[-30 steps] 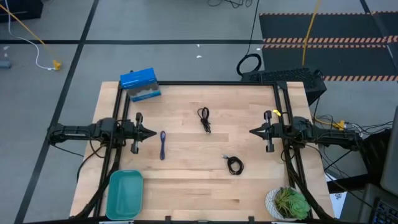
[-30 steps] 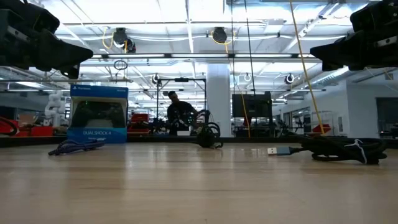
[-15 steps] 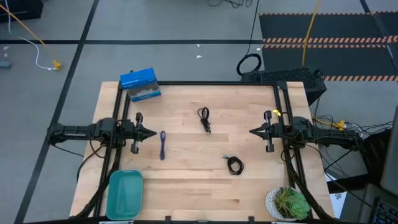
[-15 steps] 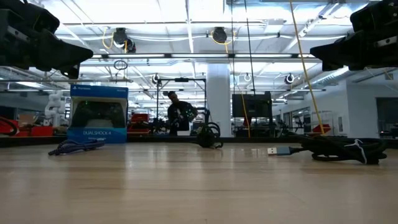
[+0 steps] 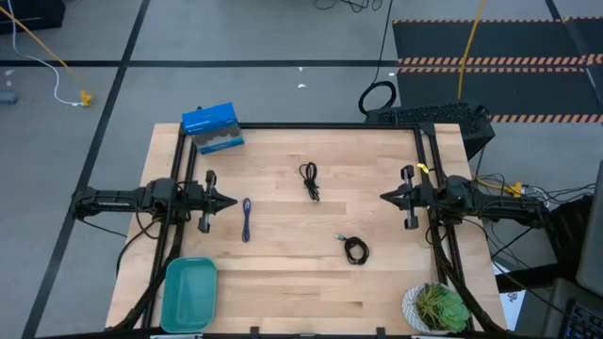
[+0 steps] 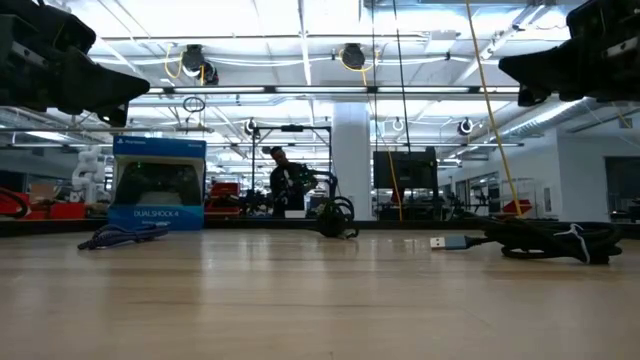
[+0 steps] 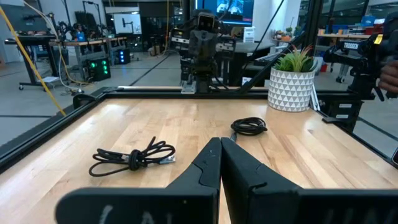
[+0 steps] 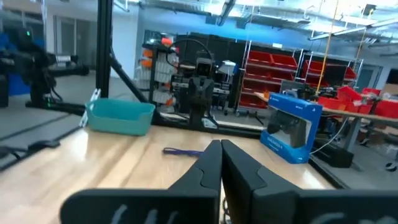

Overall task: Pick and place USB-C Cables
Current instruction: Put the upper black cable into the blue basket

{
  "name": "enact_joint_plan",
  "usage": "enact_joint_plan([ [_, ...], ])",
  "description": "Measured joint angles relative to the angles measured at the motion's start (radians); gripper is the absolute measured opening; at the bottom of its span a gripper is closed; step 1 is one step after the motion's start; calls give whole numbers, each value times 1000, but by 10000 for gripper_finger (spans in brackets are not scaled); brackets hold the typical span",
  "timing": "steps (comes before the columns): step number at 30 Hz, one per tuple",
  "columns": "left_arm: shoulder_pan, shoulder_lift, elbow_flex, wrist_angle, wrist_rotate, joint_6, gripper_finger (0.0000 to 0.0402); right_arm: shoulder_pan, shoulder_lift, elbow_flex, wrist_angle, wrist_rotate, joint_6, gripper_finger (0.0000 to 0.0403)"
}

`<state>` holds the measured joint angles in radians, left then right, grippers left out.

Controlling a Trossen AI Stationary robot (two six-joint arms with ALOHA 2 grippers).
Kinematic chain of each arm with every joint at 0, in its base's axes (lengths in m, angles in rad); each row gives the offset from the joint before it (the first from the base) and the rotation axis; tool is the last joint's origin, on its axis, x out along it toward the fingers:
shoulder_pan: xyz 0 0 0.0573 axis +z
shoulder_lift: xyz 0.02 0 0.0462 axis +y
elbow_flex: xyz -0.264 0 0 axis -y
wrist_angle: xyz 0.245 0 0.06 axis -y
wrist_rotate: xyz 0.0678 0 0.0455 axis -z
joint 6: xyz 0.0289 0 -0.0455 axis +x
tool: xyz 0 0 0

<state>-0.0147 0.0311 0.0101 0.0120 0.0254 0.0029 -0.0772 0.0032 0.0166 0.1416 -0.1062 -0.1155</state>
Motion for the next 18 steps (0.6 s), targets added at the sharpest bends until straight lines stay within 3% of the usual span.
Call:
enact_joint_plan([
  [7, 0, 0, 0, 0, 0, 0, 8, 0, 26, 62, -83, 4, 102, 0],
  [18, 0, 0, 0, 0, 0, 0, 8, 0, 205, 367, -216, 5, 135, 0],
])
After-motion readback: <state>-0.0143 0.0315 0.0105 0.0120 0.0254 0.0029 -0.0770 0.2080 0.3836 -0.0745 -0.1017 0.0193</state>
